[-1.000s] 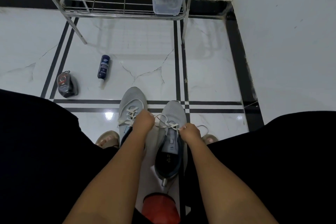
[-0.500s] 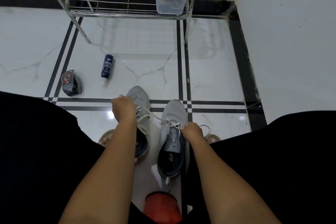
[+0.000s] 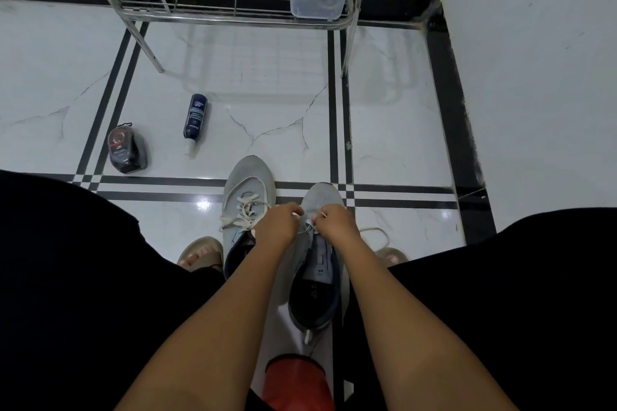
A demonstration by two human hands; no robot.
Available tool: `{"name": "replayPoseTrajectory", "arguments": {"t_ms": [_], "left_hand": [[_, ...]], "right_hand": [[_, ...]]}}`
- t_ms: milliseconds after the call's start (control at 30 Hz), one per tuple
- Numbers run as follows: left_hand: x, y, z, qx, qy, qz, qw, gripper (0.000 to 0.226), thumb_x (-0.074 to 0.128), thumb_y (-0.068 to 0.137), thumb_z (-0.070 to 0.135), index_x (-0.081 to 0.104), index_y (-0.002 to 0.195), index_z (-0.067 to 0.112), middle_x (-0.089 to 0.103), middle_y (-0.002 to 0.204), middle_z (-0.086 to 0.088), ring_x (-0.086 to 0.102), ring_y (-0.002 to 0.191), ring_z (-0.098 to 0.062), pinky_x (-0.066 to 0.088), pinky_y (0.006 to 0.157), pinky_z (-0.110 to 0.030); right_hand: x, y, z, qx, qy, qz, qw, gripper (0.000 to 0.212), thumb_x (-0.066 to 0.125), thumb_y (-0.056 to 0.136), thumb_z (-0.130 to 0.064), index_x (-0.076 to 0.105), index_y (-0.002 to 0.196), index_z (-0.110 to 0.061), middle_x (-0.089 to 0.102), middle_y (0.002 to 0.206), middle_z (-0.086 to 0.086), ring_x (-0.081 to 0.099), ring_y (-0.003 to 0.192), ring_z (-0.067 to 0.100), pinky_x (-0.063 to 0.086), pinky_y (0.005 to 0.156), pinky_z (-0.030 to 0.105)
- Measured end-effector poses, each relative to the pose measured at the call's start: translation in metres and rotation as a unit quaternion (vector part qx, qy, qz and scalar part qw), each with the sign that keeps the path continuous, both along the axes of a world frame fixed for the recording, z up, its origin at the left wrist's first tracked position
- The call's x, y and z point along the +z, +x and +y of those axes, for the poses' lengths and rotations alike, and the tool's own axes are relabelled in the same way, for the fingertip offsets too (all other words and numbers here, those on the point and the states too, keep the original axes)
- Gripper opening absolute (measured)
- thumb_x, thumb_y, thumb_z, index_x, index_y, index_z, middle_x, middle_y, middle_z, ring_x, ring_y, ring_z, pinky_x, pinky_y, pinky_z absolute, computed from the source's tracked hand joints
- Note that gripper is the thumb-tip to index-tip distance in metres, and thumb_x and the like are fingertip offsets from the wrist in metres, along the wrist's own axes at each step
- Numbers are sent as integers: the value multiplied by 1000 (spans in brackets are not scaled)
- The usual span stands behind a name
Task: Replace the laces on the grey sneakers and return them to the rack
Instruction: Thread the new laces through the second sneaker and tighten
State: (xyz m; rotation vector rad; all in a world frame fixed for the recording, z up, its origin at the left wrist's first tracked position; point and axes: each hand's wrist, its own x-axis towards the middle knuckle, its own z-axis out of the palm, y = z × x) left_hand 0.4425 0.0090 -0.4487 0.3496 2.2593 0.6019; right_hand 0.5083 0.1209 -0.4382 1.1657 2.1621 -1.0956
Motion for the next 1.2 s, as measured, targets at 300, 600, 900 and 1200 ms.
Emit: {"name": "replayPoseTrajectory", "arguments": {"t_ms": [300, 600, 900, 1200], "left_hand": [[-17, 0, 6, 25, 45, -63, 997, 10, 58, 92, 16, 65, 89, 23, 70, 96, -12, 64, 80, -29, 47, 68, -30], [-15, -2, 8, 14, 41, -69, 997, 35, 51, 88, 16, 44, 54, 17, 46, 54, 0, 44, 53, -16, 33, 52, -26], [26, -5, 15, 312, 223, -324, 865, 21, 46, 88, 7, 46, 68, 15, 44, 65, -1, 29, 40, -7, 22, 37, -17], [103, -88, -23, 599, 495, -106, 620, 9, 52, 92, 13, 56, 100, 16, 58, 83, 5, 41, 46, -4, 31, 42, -15]], "right_hand": [[-9, -7, 6, -87, -133, -46, 986, 27, 70, 83, -26, 57, 98, -9, 48, 67, 6, 41, 54, 17, 32, 47, 25], [0, 1, 10, -34, -110, -17, 993, 12, 55, 91, -16, 60, 86, -6, 54, 82, 17, 42, 57, 21, 32, 49, 27], [-3, 8, 3, -1, -104, 9, 995, 11, 63, 84, -7, 59, 81, -17, 59, 89, 9, 54, 78, 22, 42, 67, 30], [-6, 16, 0, -27, -87, 52, 994, 19, 66, 87, -12, 57, 73, -22, 62, 90, 5, 57, 86, 21, 50, 80, 33]]}}
